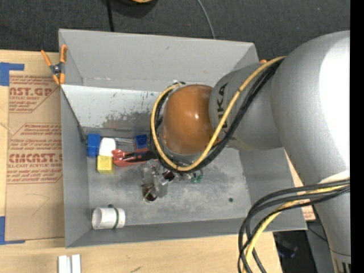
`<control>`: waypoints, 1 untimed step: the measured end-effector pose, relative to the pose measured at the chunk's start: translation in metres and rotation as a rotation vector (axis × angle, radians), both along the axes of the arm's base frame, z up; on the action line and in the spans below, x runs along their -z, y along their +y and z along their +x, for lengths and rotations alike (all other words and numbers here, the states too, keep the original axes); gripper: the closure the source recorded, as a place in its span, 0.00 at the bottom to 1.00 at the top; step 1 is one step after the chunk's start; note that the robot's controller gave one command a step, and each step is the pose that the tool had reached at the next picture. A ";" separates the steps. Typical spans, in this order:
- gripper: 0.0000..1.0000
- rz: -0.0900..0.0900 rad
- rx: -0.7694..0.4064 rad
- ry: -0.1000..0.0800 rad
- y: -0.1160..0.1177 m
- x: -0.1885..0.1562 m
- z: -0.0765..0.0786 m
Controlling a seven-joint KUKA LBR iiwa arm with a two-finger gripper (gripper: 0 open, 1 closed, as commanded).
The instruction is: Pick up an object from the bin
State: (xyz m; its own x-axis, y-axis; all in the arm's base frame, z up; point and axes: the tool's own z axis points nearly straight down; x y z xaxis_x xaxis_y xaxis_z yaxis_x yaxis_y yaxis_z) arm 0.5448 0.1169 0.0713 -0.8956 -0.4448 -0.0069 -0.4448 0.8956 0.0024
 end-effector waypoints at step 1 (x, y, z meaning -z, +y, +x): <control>1.00 0.001 0.019 0.000 -0.002 0.001 0.004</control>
Offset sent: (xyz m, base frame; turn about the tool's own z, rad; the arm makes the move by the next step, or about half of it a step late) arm 0.0048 -0.0064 -0.0013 0.0060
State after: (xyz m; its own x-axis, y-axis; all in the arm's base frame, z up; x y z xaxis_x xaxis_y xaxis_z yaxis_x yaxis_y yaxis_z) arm 0.5492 0.1151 0.0707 -0.9040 -0.4274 -0.0076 -0.4274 0.9040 0.0036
